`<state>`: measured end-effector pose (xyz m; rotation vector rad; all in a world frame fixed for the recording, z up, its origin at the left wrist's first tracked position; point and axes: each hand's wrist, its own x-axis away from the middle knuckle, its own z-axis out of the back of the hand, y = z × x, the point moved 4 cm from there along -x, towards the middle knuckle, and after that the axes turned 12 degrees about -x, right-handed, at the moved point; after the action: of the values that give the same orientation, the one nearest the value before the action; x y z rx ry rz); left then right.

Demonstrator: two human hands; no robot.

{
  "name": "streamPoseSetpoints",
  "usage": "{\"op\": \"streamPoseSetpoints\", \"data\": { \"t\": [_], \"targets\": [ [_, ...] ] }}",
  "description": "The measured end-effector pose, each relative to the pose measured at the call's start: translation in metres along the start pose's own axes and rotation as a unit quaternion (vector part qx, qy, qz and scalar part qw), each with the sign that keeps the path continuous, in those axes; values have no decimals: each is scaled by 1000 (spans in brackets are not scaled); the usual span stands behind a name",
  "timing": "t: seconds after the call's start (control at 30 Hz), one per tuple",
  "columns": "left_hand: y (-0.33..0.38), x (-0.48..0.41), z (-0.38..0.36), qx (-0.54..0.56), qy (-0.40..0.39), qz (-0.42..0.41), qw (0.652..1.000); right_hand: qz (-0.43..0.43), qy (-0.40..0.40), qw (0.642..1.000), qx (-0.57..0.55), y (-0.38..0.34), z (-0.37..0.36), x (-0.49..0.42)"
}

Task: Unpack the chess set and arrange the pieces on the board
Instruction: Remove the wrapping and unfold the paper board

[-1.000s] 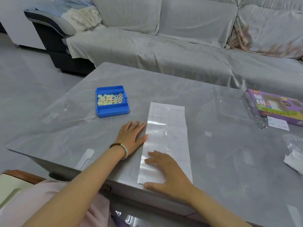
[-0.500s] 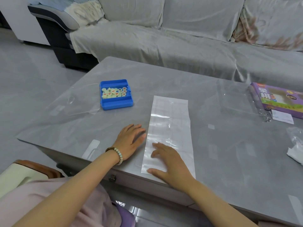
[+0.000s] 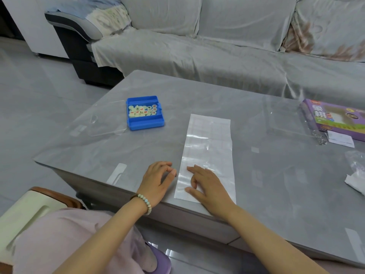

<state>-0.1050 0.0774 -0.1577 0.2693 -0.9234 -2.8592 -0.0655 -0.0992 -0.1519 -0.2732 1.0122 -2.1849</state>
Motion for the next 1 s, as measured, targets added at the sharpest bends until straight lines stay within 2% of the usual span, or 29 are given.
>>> {"op": "streamPoseSetpoints", "data": {
  "t": [0.17, 0.23, 0.33, 0.4, 0.53, 0.73, 0.8, 0.9, 1.0],
  "targets": [
    [3, 4, 1, -40, -10, -6, 999, -21, 61, 998, -28, 7, 22, 5],
    [6, 4, 1, -66, -23, -3, 998, -25, 45, 999, -13, 6, 26, 10],
    [11, 3, -3, -88, -54, 2, 995, -1, -20, 999, 28, 3, 18, 22],
    [16, 2, -6, -66, -81, 24, 994, 12, -22, 999, 37, 4, 13, 28],
    [24, -3, -8, -18, -114, 45, 992, -2, 27, 1000, 6, 8, 14, 28],
    [25, -1, -5, 63, -115, 58, 990, -37, 69, 995, -61, 9, 18, 29],
    [29, 2, -1, 91, -84, 54, 991, -85, 106, 980, -149, 8, 23, 29],
    [42, 7, -1, 114, -66, 52, 990, -133, 195, 928, -290, 3, 35, 28],
    [64, 4, -2, 91, -39, 11, 995, -186, 256, 874, -368, 7, 45, 28]
  ]
}}
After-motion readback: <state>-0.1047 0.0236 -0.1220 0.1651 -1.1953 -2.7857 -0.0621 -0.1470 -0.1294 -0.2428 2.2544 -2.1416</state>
